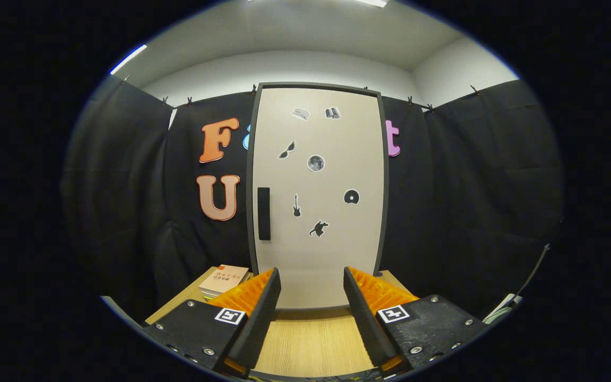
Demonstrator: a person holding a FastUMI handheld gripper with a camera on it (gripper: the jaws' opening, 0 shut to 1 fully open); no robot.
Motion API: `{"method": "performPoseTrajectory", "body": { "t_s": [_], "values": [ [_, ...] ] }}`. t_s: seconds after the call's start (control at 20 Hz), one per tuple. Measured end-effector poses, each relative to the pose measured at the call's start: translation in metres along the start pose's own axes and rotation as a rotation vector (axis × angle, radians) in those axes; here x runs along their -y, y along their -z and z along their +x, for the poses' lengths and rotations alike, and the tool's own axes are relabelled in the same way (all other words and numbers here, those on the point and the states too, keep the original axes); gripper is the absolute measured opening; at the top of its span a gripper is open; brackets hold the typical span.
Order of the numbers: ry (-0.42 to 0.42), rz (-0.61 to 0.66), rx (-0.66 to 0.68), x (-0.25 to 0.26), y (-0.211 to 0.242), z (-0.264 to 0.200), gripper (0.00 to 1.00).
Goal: Open the shoe cabinet door, grab the shoes and put them into the shoe cabinet, then close the shoe cabinet door.
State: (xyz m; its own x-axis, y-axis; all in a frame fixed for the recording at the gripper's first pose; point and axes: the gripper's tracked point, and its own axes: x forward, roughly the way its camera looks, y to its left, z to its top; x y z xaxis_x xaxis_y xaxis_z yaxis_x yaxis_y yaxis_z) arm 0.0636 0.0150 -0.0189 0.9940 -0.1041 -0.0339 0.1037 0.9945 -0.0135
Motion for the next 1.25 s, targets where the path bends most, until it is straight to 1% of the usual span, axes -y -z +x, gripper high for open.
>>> {"method": "performPoseTrajectory", "body": {
  "t_s": [0.2, 0.55, 0.85, 1.25],
  "values": [
    [0.016, -0.011, 0.014, 0.005, -0.0032, -0.005, 0.78],
    [0.011, -0.008, 0.01, 0.0048, -0.0039, -0.0086, 0.81],
    [-0.001, -0.011, 0.014, 0.0035, -0.0062, -0.0073, 0.81],
    [0.003, -0.008, 0.002, 0.0047, -0.0036, -0.007, 0.81]
  ]
}}
